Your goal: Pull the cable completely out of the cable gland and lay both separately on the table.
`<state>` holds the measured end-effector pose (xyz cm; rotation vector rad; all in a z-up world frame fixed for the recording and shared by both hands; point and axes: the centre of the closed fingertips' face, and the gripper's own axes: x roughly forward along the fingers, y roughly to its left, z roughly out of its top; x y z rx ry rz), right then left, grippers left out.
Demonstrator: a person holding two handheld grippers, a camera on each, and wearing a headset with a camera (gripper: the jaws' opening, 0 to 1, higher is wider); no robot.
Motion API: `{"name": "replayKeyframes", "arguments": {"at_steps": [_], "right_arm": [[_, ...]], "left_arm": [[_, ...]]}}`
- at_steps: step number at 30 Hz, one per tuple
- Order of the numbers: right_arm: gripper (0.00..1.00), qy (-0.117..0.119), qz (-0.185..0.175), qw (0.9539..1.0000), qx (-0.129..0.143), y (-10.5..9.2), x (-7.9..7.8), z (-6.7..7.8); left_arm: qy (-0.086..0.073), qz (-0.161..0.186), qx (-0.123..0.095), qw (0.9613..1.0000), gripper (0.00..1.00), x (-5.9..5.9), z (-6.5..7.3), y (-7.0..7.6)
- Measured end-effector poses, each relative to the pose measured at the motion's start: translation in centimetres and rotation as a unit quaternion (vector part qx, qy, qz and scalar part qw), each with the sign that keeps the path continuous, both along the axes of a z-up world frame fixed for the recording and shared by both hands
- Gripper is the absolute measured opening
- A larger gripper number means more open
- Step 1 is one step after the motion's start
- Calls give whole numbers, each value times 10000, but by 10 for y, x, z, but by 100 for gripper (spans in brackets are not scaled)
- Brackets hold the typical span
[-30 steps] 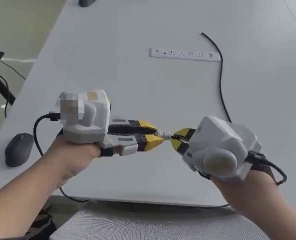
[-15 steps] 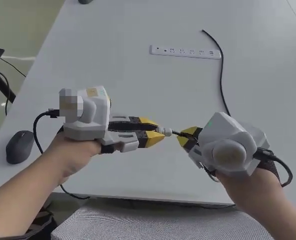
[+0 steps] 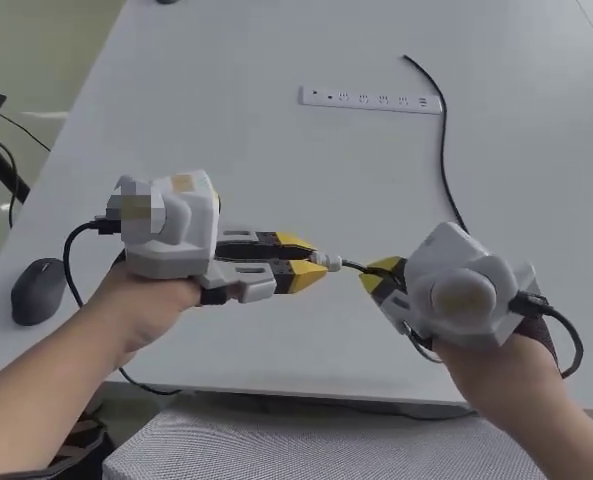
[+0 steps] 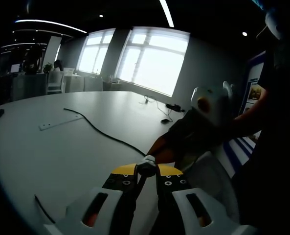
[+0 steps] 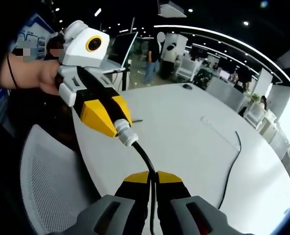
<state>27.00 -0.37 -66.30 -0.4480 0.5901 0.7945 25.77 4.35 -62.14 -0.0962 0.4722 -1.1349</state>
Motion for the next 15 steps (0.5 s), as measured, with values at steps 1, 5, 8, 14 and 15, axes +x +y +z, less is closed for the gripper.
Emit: {"name": "replayKeyframes", "arguments": {"at_steps": [1, 5, 8, 14, 15], "right_arm": [[0, 54, -84, 9999, 33, -2, 1, -1], [0, 137, -228, 9996, 42, -10, 2, -9], [0, 230, -362, 9991, 66, -15, 1, -15], [0, 481, -755, 9958, 170, -26, 2, -29], [0, 538, -806, 9951, 213, -27, 1, -31]], "left_arm": [[12, 14, -24, 10000, 15, 0, 0, 0], [8, 16, -51, 10000, 15, 1, 2, 0], [12, 1, -53, 10000, 15, 0, 1, -1], [25, -9, -76, 10000, 15, -1, 1, -2], [28, -11, -80, 10000, 15, -1, 1, -2]]}}
